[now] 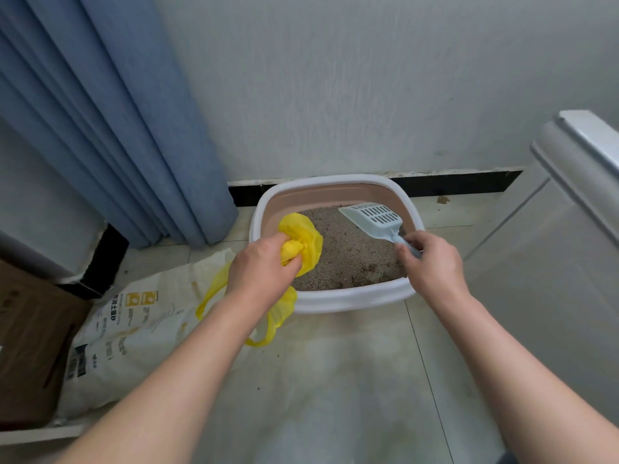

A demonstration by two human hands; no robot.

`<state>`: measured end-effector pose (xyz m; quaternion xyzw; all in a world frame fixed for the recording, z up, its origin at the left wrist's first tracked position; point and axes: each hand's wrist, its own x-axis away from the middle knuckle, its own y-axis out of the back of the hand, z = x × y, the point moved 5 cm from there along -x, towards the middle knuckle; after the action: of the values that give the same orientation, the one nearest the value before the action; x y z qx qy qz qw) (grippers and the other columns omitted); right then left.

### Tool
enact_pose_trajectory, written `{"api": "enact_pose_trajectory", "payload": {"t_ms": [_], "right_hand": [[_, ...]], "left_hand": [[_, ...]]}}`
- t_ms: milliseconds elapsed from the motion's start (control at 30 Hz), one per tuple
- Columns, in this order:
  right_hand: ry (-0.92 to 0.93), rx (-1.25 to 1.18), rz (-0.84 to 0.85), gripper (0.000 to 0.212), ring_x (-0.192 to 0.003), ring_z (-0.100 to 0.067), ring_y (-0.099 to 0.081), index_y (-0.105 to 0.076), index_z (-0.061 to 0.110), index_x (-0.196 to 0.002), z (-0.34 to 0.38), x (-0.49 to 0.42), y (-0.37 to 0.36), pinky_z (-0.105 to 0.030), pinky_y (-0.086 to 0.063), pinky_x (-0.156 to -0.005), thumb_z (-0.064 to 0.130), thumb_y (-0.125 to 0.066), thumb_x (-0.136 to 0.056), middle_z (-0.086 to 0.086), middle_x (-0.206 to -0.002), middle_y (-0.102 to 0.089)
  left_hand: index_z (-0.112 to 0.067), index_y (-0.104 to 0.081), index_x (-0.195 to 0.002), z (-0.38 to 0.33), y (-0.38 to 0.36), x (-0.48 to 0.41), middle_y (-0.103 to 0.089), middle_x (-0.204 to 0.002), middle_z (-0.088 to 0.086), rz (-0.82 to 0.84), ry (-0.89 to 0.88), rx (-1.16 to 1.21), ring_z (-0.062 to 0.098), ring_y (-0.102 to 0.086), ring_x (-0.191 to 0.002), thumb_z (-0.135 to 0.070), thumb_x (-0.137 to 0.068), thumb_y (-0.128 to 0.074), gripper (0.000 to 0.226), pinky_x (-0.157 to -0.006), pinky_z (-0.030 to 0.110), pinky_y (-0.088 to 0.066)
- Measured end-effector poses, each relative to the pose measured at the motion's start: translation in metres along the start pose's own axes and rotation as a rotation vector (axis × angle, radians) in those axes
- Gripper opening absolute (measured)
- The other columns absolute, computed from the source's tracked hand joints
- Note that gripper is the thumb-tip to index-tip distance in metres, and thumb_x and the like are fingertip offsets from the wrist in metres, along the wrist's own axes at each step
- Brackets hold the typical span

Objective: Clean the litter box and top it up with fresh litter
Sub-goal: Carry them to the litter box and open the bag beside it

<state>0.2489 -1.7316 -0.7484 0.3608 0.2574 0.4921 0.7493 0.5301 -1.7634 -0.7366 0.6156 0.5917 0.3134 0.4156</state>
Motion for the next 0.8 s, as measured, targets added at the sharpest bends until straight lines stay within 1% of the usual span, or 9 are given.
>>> {"api": "enact_pose_trajectory", "payload": {"t_ms": [100,267,333,400,467,500,600,667,800], "right_hand": [[0.012,0.011,0.030,0.014,-0.079,-0.019,-0.057,-0.068,0.019,-0.098,-0.001,0.001,-0.009,-0.029,-0.038,-0.068,0.030,-0.059,-0.096,0.002,-0.086,-0.067],[0.006,0.109,0.143,0.015,-0.071,-0.018,-0.056,-0.067,0.018,-0.090,-0.011,0.002,-0.037,-0.031,-0.036,-0.060,0.026,-0.057,-0.097,0.002,-0.076,-0.065],[0.017,0.151,0.187,0.015,-0.071,-0.020,-0.055,-0.067,0.015,-0.089,-0.012,-0.003,-0.053,-0.031,-0.035,-0.057,0.023,-0.056,-0.096,0.001,-0.076,-0.063],[0.006,0.174,0.223,0.014,-0.075,-0.021,-0.058,-0.068,0.015,-0.096,-0.014,-0.009,-0.070,-0.032,-0.039,-0.059,0.022,-0.056,-0.096,-0.002,-0.083,-0.065],[-0.019,0.186,0.249,0.018,-0.080,-0.023,-0.061,-0.069,0.013,-0.103,-0.017,-0.015,-0.087,-0.034,-0.048,-0.066,0.024,-0.057,-0.097,-0.005,-0.088,-0.068],[-0.033,0.199,0.263,0.019,-0.080,-0.025,-0.062,-0.069,0.011,-0.102,-0.019,-0.017,-0.095,-0.035,-0.050,-0.068,0.025,-0.057,-0.097,-0.006,-0.088,-0.068],[-0.074,0.251,0.300,0.021,-0.083,-0.029,-0.063,-0.068,0.007,-0.098,-0.027,-0.018,-0.116,-0.033,-0.044,-0.065,0.022,-0.055,-0.096,-0.010,-0.091,-0.069],[-0.082,0.311,0.319,0.018,-0.089,-0.030,-0.063,-0.066,0.005,-0.100,-0.031,-0.017,-0.127,-0.031,-0.040,-0.065,0.016,-0.052,-0.096,-0.011,-0.097,-0.069],[-0.122,0.405,0.349,0.022,-0.097,-0.029,-0.065,-0.063,0.005,-0.110,-0.035,-0.016,-0.141,-0.032,-0.045,-0.069,0.006,-0.050,-0.093,-0.012,-0.105,-0.068]], "left_hand": [[-0.024,-0.068,-0.103,-0.004,-0.002,0.001,-0.070,-0.095,0.009,0.000,-0.004,0.003,0.038,-0.062,-0.093,-0.041,-0.087,-0.065,0.023,-0.071,0.038,-0.047],[-0.024,-0.066,-0.097,0.002,-0.006,0.007,-0.069,-0.092,0.006,0.040,0.013,-0.020,0.036,-0.061,-0.091,-0.042,-0.087,-0.063,0.021,-0.068,0.037,-0.047],[-0.023,-0.065,-0.096,0.005,-0.005,0.010,-0.068,-0.091,0.005,0.048,0.024,-0.028,0.035,-0.061,-0.090,-0.042,-0.088,-0.062,0.021,-0.067,0.036,-0.045],[-0.022,-0.065,-0.095,0.006,-0.005,0.011,-0.068,-0.090,0.005,0.049,0.031,-0.036,0.034,-0.061,-0.088,-0.042,-0.088,-0.062,0.021,-0.065,0.034,-0.042],[-0.022,-0.065,-0.094,0.005,-0.003,0.013,-0.068,-0.089,0.004,0.046,0.036,-0.030,0.034,-0.060,-0.087,-0.042,-0.087,-0.062,0.021,-0.066,0.035,-0.043],[-0.022,-0.065,-0.094,0.006,-0.002,0.014,-0.068,-0.089,0.004,0.043,0.034,-0.032,0.034,-0.060,-0.088,-0.042,-0.087,-0.062,0.022,-0.066,0.035,-0.044],[-0.022,-0.066,-0.096,0.012,-0.001,0.016,-0.068,-0.092,0.005,0.035,0.029,-0.048,0.034,-0.061,-0.090,-0.042,-0.087,-0.063,0.022,-0.069,0.036,-0.046],[-0.023,-0.067,-0.097,0.018,-0.001,0.017,-0.069,-0.093,0.005,0.034,0.023,-0.056,0.034,-0.061,-0.092,-0.042,-0.086,-0.064,0.023,-0.070,0.037,-0.047],[-0.024,-0.067,-0.098,0.026,-0.003,0.018,-0.069,-0.093,0.005,0.041,0.026,-0.073,0.034,-0.062,-0.091,-0.043,-0.087,-0.063,0.023,-0.068,0.035,-0.045]]}}
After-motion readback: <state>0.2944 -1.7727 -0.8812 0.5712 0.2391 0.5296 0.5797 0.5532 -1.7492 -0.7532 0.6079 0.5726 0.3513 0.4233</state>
